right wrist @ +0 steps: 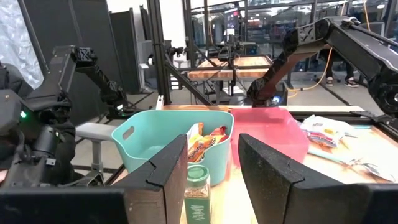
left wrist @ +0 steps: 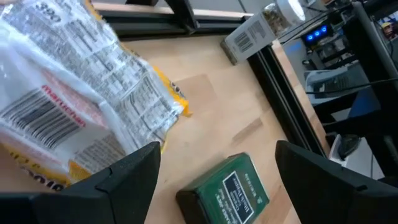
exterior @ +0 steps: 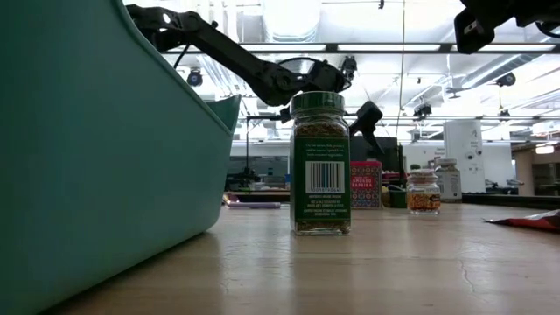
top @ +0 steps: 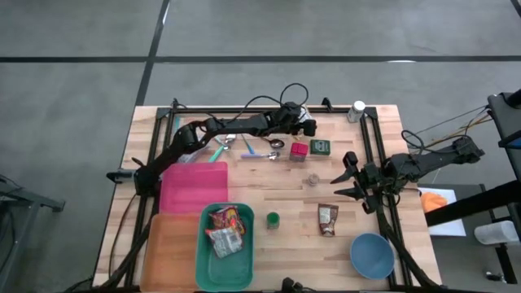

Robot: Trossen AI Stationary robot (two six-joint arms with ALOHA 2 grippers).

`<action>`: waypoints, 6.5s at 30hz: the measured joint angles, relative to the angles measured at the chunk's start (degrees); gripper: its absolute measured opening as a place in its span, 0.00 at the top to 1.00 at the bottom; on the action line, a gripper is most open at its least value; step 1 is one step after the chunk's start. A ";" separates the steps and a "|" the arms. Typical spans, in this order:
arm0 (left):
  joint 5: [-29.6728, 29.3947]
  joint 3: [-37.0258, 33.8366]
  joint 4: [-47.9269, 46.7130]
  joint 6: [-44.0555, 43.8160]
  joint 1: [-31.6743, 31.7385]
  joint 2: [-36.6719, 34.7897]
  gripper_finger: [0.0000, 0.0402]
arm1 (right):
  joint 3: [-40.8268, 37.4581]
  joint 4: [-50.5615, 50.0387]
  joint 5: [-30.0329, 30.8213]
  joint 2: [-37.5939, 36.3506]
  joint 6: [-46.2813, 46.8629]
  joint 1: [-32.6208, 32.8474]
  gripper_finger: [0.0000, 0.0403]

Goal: Pick & Place Food Item
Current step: Move the yellow noodle pack on the table

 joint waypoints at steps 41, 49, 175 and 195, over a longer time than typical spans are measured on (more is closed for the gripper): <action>14.44 1.26 -9.39 -16.97 7.86 -2.61 0.21 | 0.00 0.04 0.00 0.24 0.00 0.02 0.65; 11.21 12.02 -32.10 -9.23 7.99 -3.70 0.21 | -0.01 0.04 0.00 0.31 0.01 0.00 0.65; 6.67 -60.30 26.03 44.89 -3.12 -54.25 0.28 | 8.52 -16.50 30.35 1.42 10.64 -4.55 0.65; 6.67 -60.32 8.96 45.07 -3.12 -54.21 0.28 | 27.26 -27.33 4.17 30.06 23.43 -40.20 0.65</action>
